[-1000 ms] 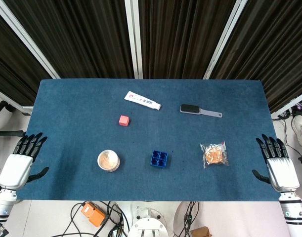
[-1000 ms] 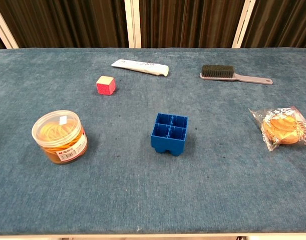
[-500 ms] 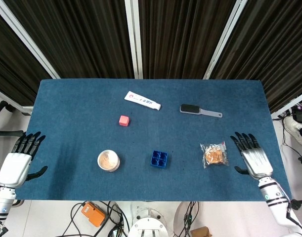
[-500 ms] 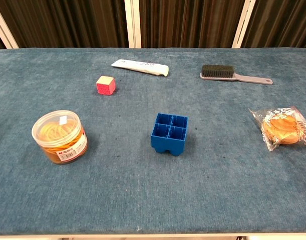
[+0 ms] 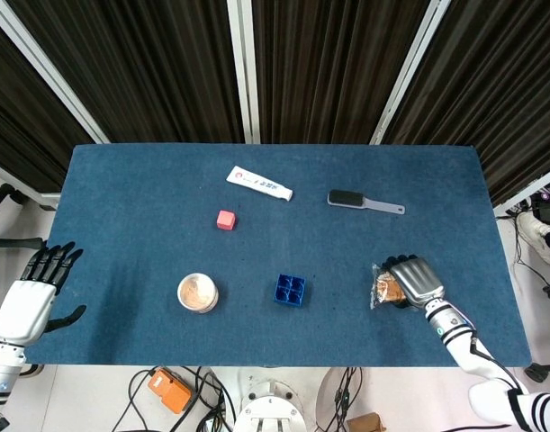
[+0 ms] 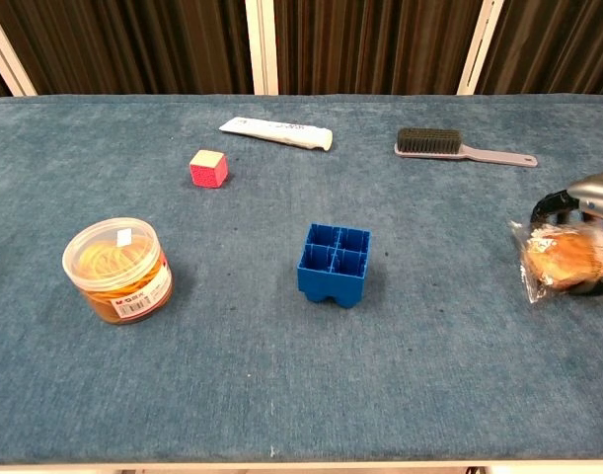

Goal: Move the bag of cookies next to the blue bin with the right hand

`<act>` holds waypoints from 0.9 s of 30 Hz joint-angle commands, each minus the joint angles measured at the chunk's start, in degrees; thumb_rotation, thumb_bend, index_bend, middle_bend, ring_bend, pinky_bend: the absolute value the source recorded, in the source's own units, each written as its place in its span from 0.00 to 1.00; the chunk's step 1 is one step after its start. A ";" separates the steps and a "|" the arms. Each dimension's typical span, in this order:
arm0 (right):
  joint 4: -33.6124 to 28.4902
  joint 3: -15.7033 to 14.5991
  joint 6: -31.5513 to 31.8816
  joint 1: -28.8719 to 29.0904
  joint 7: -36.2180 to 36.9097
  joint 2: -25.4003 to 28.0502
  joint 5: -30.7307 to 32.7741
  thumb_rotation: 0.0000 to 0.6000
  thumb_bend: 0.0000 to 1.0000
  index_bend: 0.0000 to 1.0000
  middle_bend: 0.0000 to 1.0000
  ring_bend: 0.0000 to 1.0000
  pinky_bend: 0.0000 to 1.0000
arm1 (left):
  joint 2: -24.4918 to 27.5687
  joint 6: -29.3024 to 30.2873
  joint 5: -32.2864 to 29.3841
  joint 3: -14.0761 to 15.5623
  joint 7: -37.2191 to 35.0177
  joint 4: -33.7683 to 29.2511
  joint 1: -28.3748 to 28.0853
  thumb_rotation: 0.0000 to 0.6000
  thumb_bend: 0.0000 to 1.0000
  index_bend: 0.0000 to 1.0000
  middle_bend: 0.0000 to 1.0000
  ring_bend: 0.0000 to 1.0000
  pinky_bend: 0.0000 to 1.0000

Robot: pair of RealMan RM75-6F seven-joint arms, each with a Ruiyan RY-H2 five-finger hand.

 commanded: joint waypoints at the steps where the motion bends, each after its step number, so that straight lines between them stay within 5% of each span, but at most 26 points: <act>1: 0.26 0.84 2.48 0.14 0.49 -0.61 -0.75 1.00 0.38 0.72 0.58 0.60 0.64 | -0.01 0.03 -0.01 0.03 -0.01 -0.02 0.04 1.00 0.15 0.00 0.00 0.00 0.01; 7: -3.91 6.92 -0.52 6.53 -2.89 -1.34 3.24 1.00 0.38 0.71 0.58 0.60 0.65 | -0.02 -0.46 -0.71 -0.22 0.36 -0.37 -0.13 1.00 0.15 0.00 0.00 0.00 0.01; 12: -0.98 12.95 -5.26 15.88 -8.75 -9.05 11.14 1.00 0.38 0.67 0.58 0.59 0.63 | 0.14 -0.39 -1.07 -0.38 0.42 -0.49 -0.08 1.00 0.15 0.00 0.00 0.00 0.01; 21: 8.72 12.56 -8.82 26.56 -17.12 -21.55 20.24 1.00 0.38 0.58 0.57 0.54 0.61 | 0.61 0.05 -1.88 -0.76 -1.32 0.10 0.21 1.00 0.15 0.00 0.00 0.00 0.01; 24: 11.01 11.77 -8.12 27.91 -18.85 -23.80 21.59 1.00 0.38 0.46 0.50 0.46 0.57 | 0.71 0.67 -1.16 -0.51 -1.65 0.21 0.42 1.00 0.15 0.00 0.00 0.00 0.01; 27: 11.63 11.47 -8.35 28.64 -19.02 -24.41 23.21 1.00 0.38 0.19 0.38 0.35 0.50 | 0.70 1.50 -0.43 -0.30 -1.99 0.45 0.72 1.00 0.15 0.00 0.00 0.00 0.01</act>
